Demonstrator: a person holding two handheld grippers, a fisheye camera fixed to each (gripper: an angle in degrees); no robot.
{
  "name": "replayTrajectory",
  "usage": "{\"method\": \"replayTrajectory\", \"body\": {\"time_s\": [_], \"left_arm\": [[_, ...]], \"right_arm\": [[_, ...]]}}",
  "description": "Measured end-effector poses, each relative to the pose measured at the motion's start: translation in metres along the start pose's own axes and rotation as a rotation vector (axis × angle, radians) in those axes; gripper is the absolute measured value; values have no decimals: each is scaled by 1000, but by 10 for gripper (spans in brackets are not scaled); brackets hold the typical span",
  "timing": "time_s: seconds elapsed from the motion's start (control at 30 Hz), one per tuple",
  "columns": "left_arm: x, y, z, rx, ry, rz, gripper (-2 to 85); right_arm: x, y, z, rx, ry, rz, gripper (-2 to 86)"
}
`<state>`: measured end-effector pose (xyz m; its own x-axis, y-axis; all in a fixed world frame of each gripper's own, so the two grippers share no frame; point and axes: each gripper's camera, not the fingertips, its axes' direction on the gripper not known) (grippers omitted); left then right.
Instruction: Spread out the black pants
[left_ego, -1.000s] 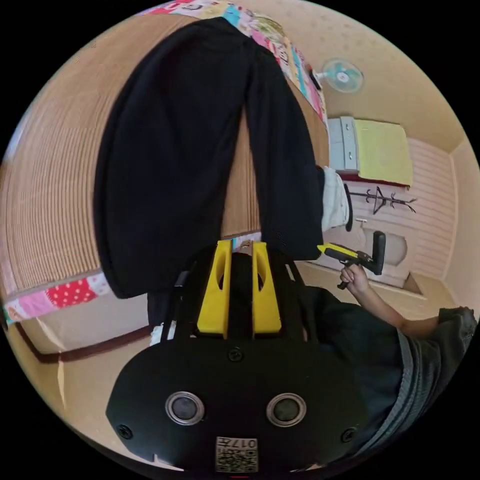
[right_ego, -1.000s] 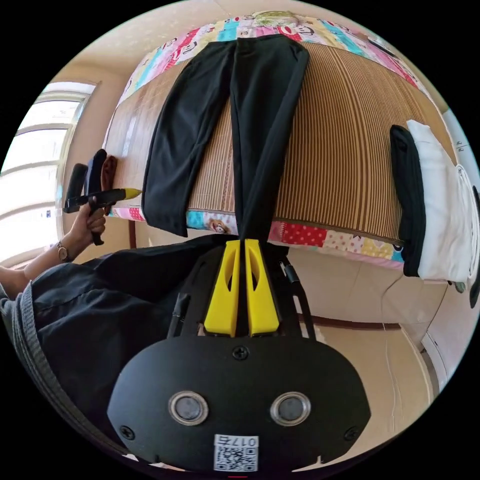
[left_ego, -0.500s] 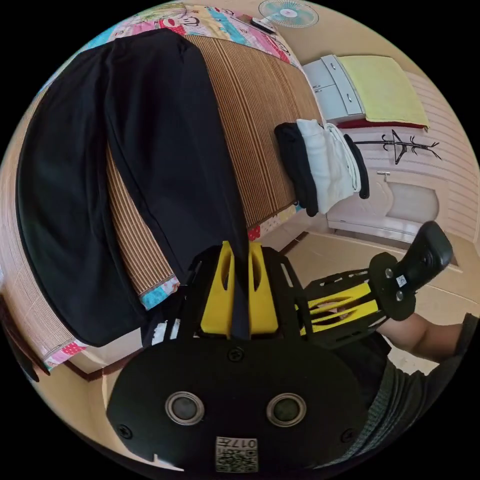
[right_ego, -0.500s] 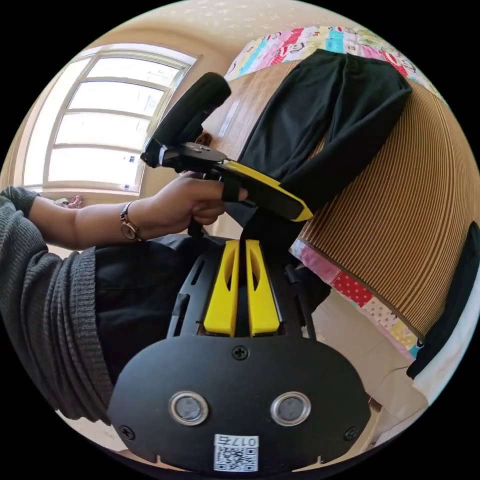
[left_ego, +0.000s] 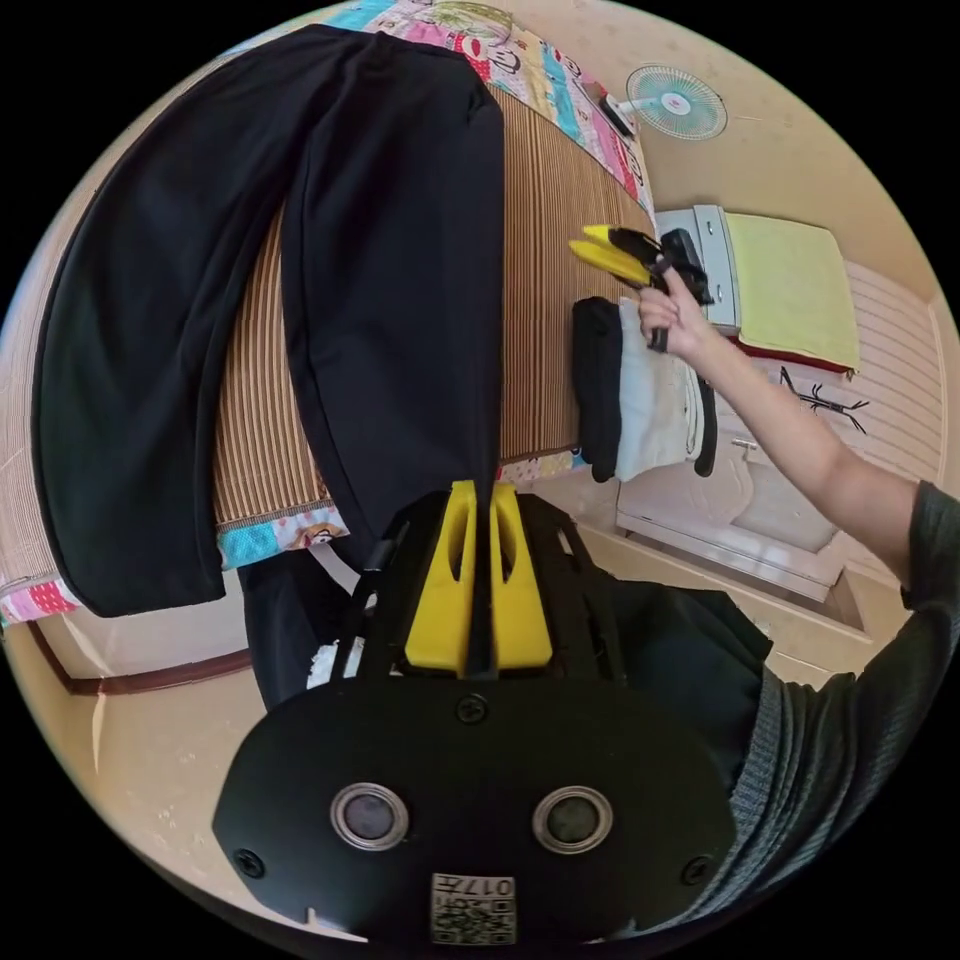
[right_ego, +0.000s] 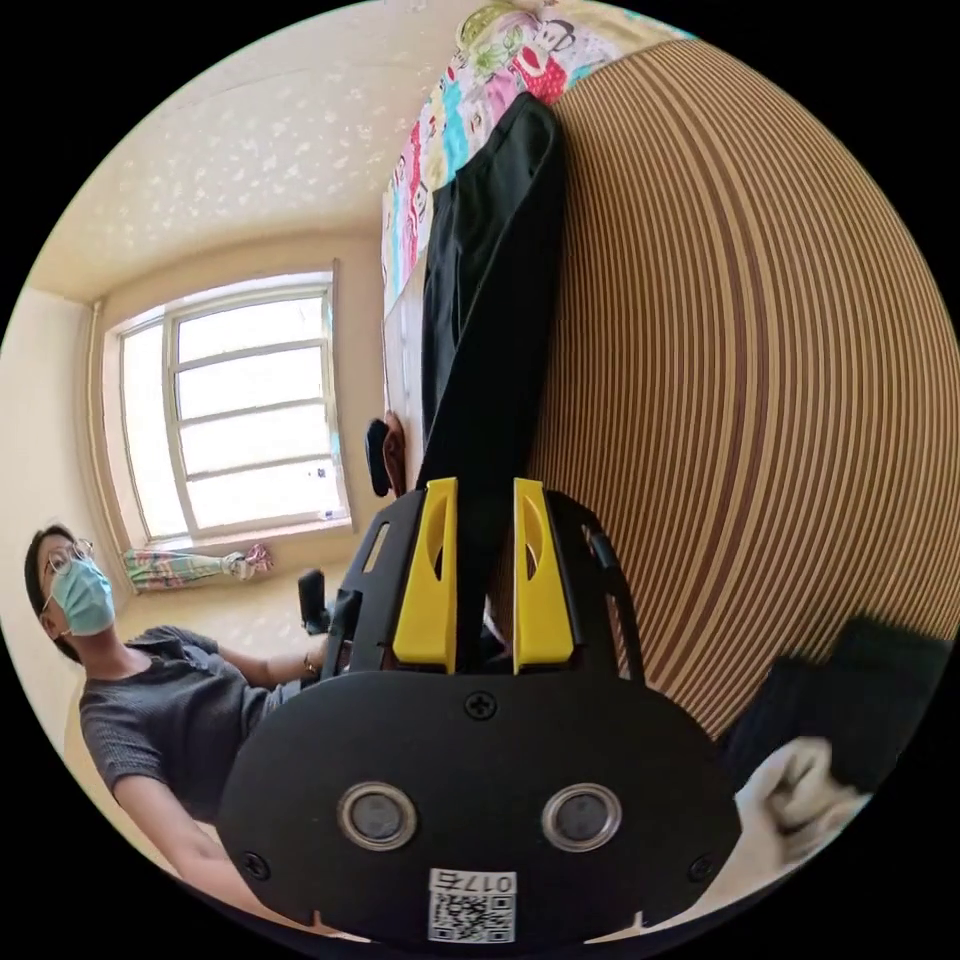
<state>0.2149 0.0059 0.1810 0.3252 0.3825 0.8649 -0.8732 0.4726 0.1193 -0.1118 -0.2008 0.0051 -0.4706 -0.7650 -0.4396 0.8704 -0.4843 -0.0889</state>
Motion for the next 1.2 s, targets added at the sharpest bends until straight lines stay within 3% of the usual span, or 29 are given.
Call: {"method": "replayTrajectory", "body": {"time_s": [0.23,0.37,0.47,0.57,0.73,0.83,1.0,1.1,1.2], "left_arm": [[-9,11,5,11,47,-47,0],[-26,22,-2,45,95,-57,0],[-45,30,-7,69,165,-59,0],[-74,41,-14,89,296,-70,-1],[-136,79,-47,161,558,-153,-1],[-176,112,-80,255,611,-181,-1],[-240,152,-130,412,523,-247,0],[-281,160,-152,427,299,-282,4],[-317,155,-149,290,53,-313,17]], "right_arm": [[34,-139,19,300,90,166,138],[50,-170,33,344,88,248,118],[45,-187,50,257,214,261,60],[-3,-187,62,272,406,153,35],[-161,-193,134,237,742,-246,25],[-236,-207,204,229,772,-394,23],[-280,-251,331,204,712,-400,25],[-262,-265,386,178,594,-332,28],[-234,-239,410,188,564,-281,36]]}}
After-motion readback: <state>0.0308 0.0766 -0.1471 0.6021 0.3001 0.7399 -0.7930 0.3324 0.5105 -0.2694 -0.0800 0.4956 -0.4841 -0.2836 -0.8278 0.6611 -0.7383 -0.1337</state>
